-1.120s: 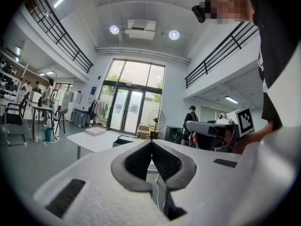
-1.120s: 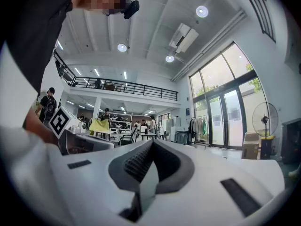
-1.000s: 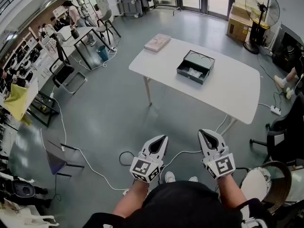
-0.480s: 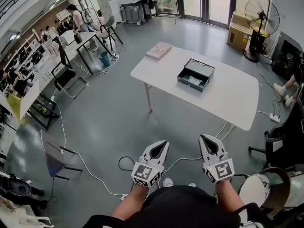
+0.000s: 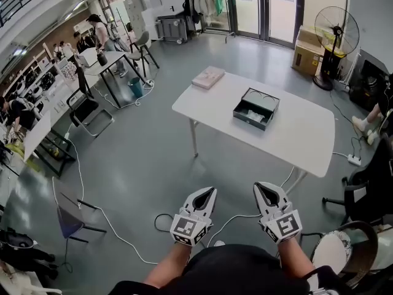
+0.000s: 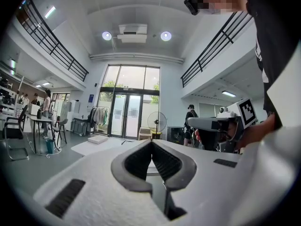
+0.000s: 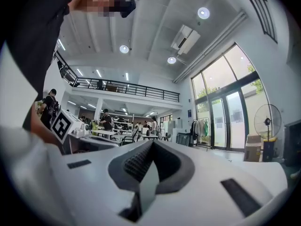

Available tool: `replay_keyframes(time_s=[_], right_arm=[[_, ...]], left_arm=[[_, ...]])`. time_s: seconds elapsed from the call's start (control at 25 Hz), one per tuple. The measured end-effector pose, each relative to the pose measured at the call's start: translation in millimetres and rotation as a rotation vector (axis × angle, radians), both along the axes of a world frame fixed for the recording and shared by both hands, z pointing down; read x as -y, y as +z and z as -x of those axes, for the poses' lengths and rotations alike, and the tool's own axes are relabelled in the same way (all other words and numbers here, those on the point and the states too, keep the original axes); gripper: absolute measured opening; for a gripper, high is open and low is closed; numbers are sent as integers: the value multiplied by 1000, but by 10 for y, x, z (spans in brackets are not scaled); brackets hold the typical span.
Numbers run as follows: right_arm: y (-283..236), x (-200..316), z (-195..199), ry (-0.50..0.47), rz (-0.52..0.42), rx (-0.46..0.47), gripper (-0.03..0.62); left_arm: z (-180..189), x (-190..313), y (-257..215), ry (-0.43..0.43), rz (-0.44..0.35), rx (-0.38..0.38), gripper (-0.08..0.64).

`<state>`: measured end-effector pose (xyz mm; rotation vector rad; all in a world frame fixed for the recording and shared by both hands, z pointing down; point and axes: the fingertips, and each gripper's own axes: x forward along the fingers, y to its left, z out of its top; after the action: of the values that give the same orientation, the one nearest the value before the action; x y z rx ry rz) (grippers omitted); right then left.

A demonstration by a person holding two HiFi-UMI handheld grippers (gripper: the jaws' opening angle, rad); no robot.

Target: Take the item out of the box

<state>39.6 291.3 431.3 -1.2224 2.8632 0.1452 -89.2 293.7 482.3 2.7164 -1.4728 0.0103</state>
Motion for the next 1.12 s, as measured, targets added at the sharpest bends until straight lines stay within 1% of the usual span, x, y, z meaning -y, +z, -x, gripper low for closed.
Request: replay_keyframes(time_s=[0.28,0.44,0.56,0.64,0.76,0.88,1.12], right_arm=[[49,57,191,27,29,12,5],[126,206,234,24,51,2,5],[132,401,212,24,68,-13,5],[125,550,184,22,63,-14,5],[143,839,114,13,57,13,5],[149,1183,21,6,50,15,5],[168,1811,-214,23,48,3,6]], left_arm=[[202,61,89,-22,30,23,12],[252,160,137,-14,44,19,12],[233,312,149,-11,45,-6,12],[204,449,148,-12,43,-12,12],[146,735,165,-19,44,-11,12],[55,1075,140,-24,45,-33,12],[-142,1687,149,-14,47,-17,12]])
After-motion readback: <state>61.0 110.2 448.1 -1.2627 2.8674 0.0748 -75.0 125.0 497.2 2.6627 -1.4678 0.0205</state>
